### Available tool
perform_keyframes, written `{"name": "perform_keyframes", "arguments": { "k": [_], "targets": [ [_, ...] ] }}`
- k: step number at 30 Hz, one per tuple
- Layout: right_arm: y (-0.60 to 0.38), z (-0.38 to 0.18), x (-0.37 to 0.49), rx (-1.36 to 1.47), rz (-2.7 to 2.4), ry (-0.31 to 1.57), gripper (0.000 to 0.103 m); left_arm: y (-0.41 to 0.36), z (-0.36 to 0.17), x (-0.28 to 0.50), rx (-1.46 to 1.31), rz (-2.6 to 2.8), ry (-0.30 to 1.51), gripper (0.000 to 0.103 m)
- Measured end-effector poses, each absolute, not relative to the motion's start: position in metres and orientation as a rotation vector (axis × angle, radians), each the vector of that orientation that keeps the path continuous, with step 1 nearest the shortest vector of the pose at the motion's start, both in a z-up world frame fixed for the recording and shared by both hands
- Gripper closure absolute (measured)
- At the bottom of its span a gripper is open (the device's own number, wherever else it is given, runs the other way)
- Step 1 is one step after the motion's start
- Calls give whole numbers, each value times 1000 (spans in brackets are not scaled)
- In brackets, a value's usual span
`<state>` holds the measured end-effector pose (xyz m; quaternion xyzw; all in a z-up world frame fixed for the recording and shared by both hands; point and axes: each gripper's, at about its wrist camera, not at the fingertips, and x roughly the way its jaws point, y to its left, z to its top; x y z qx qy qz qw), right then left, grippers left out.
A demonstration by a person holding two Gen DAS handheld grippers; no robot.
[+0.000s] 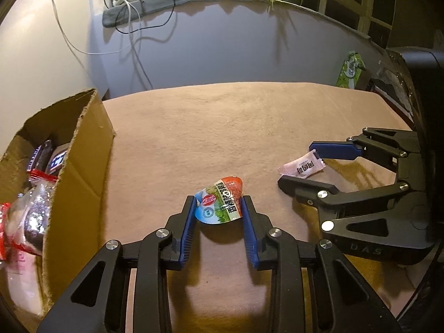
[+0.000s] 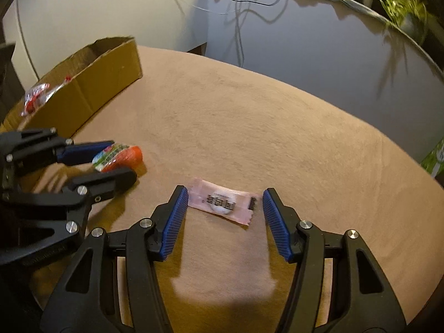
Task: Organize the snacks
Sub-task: 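Grasp the jelly cup with the left gripper while the right grasps the pink-and-white candy, then carry the jelly cup into the box with the left gripper while the right carries the pink candy there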
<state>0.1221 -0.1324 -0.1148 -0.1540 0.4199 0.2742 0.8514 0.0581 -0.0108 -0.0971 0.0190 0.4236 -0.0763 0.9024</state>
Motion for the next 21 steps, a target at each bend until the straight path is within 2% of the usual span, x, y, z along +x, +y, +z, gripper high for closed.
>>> {"name": "perform_keyframes", "arguments": {
  "k": [2,4,10,11,12,18,21],
  "targets": [
    [-132,-115,123,-322,586,882,48,-12,-96,57,43,-159,871,73],
    [-132,-114,122,-326,593,877,60,-13,-95,56,44,-161,865,73],
    [-131,-114,116,-333,590,863,64,-8,-92,51,30,-157,846,73],
    [-132,-114,115,-328,588,861,68,-7,-91,51,28,-158,844,73],
    [-134,-114,115,-325,586,863,83,-6,-90,50,25,-157,839,73],
    [-135,-113,113,-328,580,859,85,-7,-87,45,21,-164,825,73],
    [-136,-106,113,-308,581,843,95,-6,-80,41,11,-165,803,74]
  ]
}}
